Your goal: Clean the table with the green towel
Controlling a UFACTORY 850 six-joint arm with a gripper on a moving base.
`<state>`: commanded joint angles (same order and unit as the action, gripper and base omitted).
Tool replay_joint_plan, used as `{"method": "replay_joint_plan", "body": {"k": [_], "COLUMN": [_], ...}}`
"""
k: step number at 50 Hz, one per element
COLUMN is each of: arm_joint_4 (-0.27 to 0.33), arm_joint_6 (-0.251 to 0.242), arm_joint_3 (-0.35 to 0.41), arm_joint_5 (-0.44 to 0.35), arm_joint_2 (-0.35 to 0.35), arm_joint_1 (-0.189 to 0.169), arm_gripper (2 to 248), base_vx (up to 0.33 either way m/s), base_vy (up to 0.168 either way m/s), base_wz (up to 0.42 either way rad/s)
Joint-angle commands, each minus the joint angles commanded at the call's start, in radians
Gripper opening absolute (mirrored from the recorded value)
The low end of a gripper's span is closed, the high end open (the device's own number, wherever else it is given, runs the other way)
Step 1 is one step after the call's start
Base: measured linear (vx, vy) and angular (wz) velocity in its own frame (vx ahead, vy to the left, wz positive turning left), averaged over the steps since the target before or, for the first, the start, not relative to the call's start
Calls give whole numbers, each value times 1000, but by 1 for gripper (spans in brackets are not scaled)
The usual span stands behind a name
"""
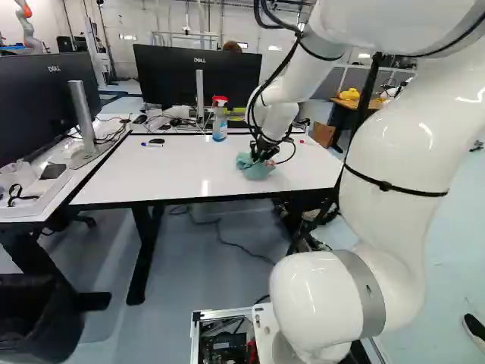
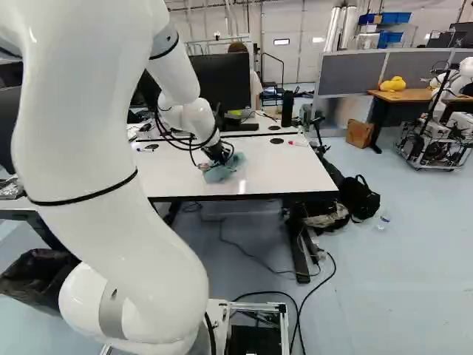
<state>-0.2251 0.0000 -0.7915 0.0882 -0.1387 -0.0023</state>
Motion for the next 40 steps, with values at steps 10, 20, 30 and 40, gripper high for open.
{"method": "replay_joint_plan", "body": {"k": [10, 20, 30, 40], "arm_joint_4": [0, 0, 0, 0], "arm_joint_6": [0, 0, 0, 0], "arm_joint_3": [52, 104, 147, 173], "arm_joint_5": [0, 0, 0, 0], "arm_joint_2": [47, 95, 137, 162], "arm_joint_1": [3, -8, -33, -54], "arm_gripper": [30, 30, 30, 30], "base_vx": [0, 0, 0, 0], "base_vy": [0, 0, 0, 0], "base_wz": [0, 0, 0, 0]}}
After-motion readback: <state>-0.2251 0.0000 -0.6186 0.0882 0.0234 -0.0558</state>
